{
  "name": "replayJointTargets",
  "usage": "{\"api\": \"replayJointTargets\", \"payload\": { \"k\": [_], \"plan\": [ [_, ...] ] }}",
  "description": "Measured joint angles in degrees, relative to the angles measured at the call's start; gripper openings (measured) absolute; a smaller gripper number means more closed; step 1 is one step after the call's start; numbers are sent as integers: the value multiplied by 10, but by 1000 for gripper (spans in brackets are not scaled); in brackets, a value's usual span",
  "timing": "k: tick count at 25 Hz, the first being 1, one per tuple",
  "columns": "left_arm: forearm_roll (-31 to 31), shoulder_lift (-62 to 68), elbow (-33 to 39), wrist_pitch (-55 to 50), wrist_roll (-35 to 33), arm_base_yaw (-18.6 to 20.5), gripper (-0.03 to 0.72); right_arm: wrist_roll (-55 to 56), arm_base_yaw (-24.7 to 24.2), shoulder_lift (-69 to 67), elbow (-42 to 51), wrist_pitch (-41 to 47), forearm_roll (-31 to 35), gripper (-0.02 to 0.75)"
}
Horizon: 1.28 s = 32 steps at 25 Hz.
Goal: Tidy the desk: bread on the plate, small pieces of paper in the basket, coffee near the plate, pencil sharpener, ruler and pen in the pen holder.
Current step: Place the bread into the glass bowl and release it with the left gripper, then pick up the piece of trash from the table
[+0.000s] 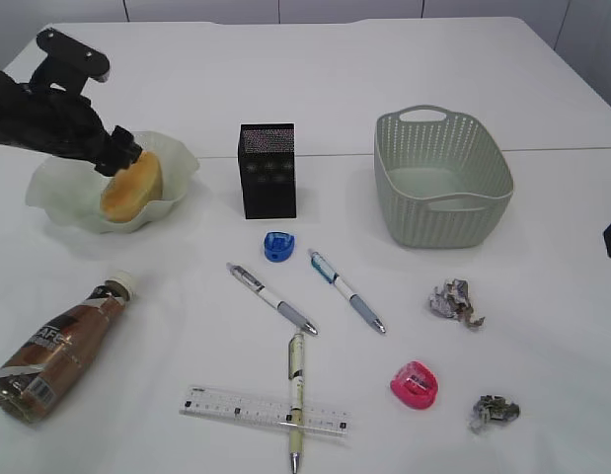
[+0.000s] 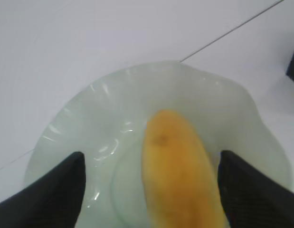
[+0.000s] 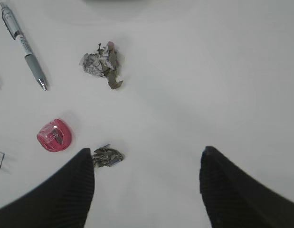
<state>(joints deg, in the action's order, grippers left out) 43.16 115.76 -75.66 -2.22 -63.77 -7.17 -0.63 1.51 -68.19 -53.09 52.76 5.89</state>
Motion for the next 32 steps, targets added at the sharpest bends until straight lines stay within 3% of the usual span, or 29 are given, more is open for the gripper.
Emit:
{"api": "replayJointTargets", "payload": {
  "k": [4,7,13,16,20,23,26,32],
  "plan": [
    [-6,-24,0,-87,1,1,629,0,0,0,0,0,0,510],
    [-71,-44,0,-161,50,1,615,0,0,0,0,0,0,511],
    [-330,-95,0,-280,319,-23,595,0,0,0,0,0,12,511],
    [-410,-118,0,-361,428,-31,593,0,0,0,0,3,30,511],
    [-422,-148,0,-470,483,-32,587,-12,0,0,-9,21,39,509],
    [-409,-174,0,-529,501,-32,540,-20,0,0,-27,34,42,483],
    [-405,-207,0,-564,525,-32,489,-22,7,0,-49,44,49,461],
    [-400,-285,18,-584,594,-32,470,-22,42,-11,-68,49,61,459]
  ]
}}
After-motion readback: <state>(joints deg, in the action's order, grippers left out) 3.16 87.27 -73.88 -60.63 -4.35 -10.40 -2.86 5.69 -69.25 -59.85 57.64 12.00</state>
